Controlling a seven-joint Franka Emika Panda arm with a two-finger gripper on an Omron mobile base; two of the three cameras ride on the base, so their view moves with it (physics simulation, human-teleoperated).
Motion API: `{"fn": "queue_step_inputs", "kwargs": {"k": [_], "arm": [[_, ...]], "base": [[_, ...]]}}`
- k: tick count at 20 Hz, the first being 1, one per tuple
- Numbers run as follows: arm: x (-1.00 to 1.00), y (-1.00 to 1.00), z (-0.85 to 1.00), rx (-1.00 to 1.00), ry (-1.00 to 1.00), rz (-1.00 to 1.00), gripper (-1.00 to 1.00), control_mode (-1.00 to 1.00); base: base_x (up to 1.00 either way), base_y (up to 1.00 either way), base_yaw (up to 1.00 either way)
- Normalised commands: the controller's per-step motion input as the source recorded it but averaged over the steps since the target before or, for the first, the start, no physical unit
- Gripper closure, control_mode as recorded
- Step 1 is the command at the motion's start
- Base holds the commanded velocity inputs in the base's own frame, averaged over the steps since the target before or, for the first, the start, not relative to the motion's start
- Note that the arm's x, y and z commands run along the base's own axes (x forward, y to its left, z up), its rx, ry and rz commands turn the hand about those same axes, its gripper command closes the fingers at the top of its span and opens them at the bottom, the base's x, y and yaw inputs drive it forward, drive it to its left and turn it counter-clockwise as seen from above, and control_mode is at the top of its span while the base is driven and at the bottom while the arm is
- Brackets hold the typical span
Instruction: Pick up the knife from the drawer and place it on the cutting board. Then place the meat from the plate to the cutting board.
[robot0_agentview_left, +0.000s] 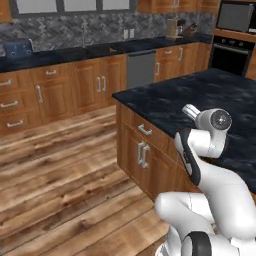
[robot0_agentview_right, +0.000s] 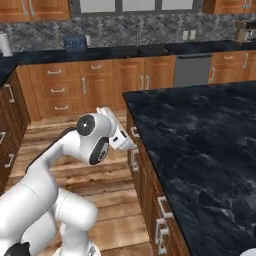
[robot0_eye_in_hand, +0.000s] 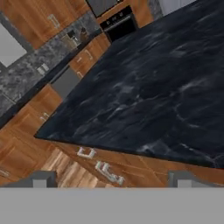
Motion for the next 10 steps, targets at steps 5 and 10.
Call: {"fn": "queue_step_inputs", "kwargs": {"k": [5,10], "arm": [[0.0,0.0,0.0,0.0,0.0,0.0,-1.0,1.0],[0.0,0.0,0.0,0.0,0.0,0.0,-1.0,1.0]], "base": [[0.14,-0.59,-0.72],[0.08,-0.67,-0.63]]}}
